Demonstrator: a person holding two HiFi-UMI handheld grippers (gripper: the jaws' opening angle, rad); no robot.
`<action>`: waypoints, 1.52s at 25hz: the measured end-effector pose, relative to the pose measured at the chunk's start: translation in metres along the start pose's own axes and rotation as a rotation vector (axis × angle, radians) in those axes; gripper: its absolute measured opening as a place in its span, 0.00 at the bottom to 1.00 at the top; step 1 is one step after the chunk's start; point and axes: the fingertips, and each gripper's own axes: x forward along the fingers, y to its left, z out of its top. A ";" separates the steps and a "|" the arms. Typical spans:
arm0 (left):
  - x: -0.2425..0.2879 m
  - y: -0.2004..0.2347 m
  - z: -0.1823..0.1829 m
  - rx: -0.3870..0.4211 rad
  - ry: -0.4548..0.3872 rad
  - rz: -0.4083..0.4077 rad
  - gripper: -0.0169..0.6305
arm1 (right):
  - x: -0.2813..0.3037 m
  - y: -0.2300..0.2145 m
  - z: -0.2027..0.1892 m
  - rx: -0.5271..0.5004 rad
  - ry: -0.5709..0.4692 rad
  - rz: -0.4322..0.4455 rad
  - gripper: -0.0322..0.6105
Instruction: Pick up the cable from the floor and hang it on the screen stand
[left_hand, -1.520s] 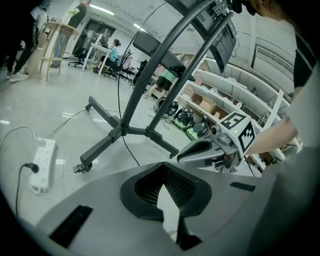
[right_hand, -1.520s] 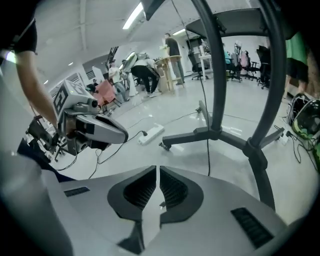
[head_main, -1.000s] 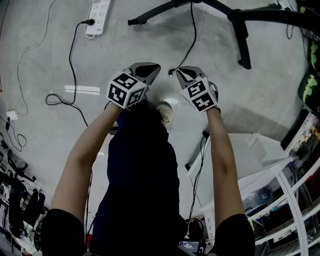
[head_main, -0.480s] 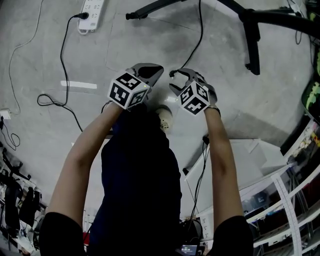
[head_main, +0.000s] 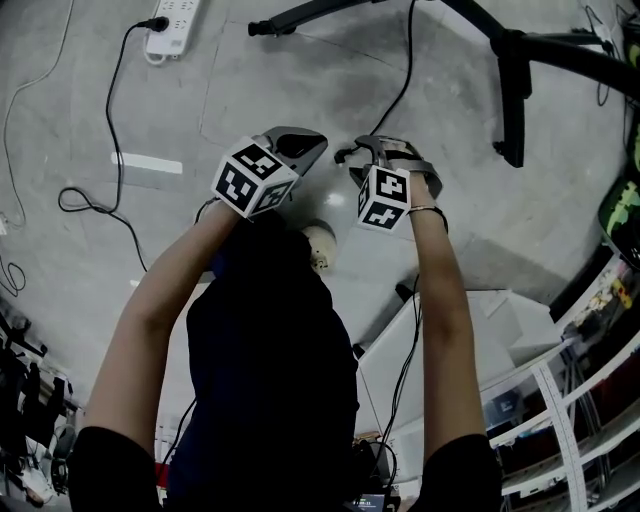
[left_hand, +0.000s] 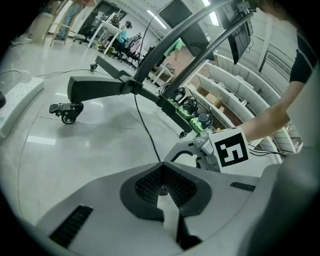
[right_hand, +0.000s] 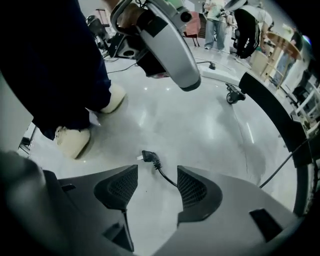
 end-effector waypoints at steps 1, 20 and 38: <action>0.001 0.002 0.000 0.002 0.002 -0.001 0.04 | 0.003 0.000 0.000 -0.017 0.005 0.004 0.45; 0.004 0.018 -0.016 -0.039 0.031 0.006 0.04 | 0.039 -0.002 0.007 -0.178 0.072 0.006 0.15; -0.027 0.000 0.011 -0.042 0.045 0.029 0.04 | -0.019 -0.029 0.026 0.222 -0.017 -0.056 0.15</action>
